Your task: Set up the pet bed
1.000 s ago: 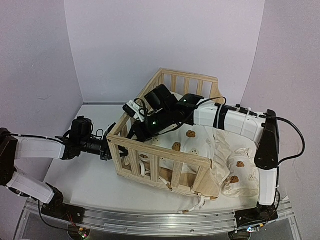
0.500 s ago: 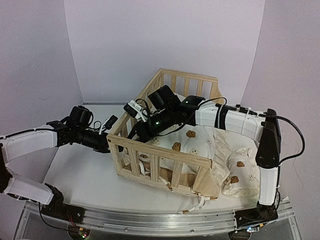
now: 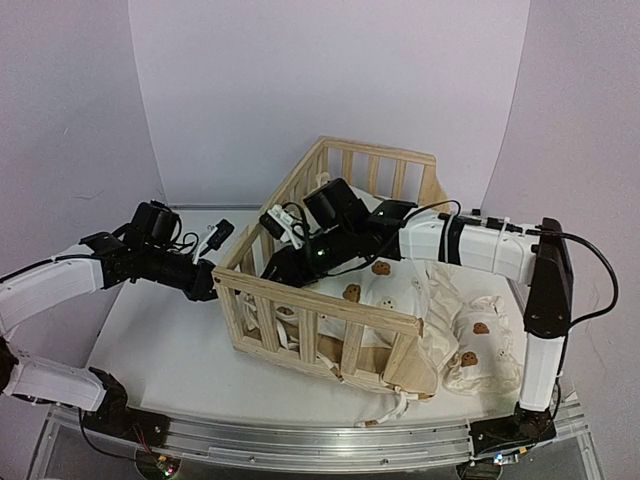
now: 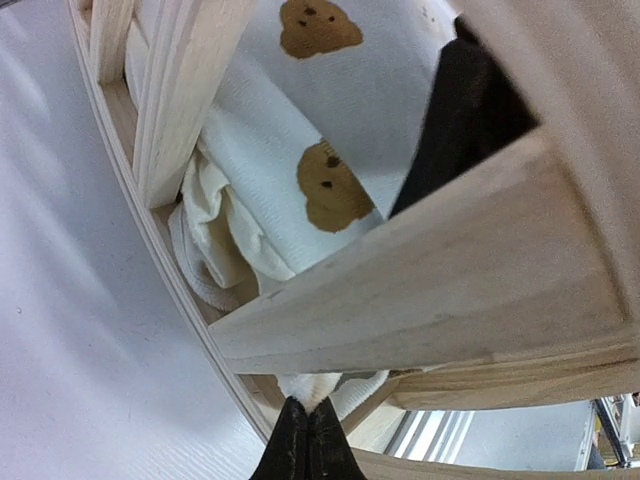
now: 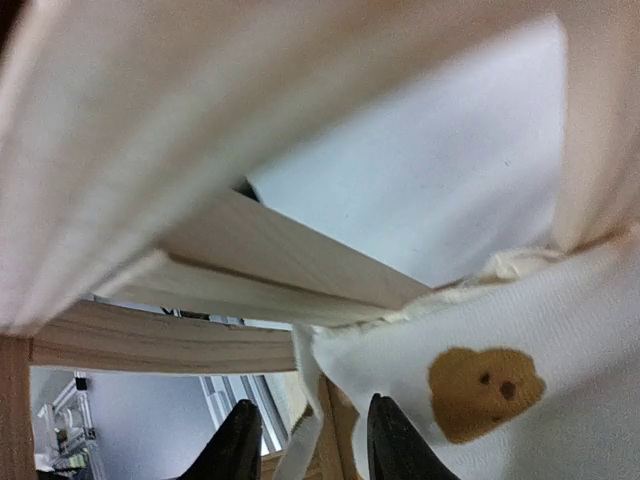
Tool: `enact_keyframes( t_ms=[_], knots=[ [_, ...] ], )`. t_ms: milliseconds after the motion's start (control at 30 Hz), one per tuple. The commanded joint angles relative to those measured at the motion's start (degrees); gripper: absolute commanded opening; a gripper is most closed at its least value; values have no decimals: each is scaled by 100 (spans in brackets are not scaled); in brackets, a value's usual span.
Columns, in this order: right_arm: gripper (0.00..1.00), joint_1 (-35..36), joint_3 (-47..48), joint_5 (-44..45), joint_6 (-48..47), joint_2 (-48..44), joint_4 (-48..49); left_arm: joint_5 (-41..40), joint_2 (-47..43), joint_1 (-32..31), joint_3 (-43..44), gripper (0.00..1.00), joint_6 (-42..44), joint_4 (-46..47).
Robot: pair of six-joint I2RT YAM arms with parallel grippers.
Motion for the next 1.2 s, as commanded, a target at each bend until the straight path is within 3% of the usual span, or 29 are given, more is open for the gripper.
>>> enact_keyframes(
  t_ms=[0, 167, 267, 400, 500, 600, 667, 767, 867, 967, 1167],
  knots=[
    [42, -61, -343, 122, 306, -293, -126, -2, -383, 38, 339, 0, 300, 260],
    [54, -56, -833, 359, 39, -692, 7, 155, -285, 57, 553, 0, -471, -50],
    [54, -63, -961, 301, -2, -726, 98, 593, -327, 90, 663, 0, -1018, -114],
    [52, -63, -1215, 477, -47, -780, 345, 512, -566, 135, 847, 0, -1681, -74],
    [53, -59, -1377, 568, -31, -816, 590, -101, -759, 152, 886, 0, -1713, -258],
    [52, -64, -1345, 551, -7, -773, 609, -1243, -846, 150, 906, 0, -1686, -864],
    [52, -64, -1336, 546, 13, -771, 626, -1090, -855, 152, 717, 0, -1848, -885],
    [52, -59, -1345, 529, 6, -802, 636, -127, -843, 148, 143, 32, -2119, -560],
    [52, -64, -1345, 529, -18, -814, 641, 470, -1129, 152, -600, 51, -2654, 508],
    [51, -62, -1320, 495, -11, -810, 681, 972, -1126, 148, -1020, 56, -2952, 1703],
    [50, -57, -1270, 417, 9, -793, 733, 1488, -220, 142, -1033, 53, -2731, 2221]
  ],
)
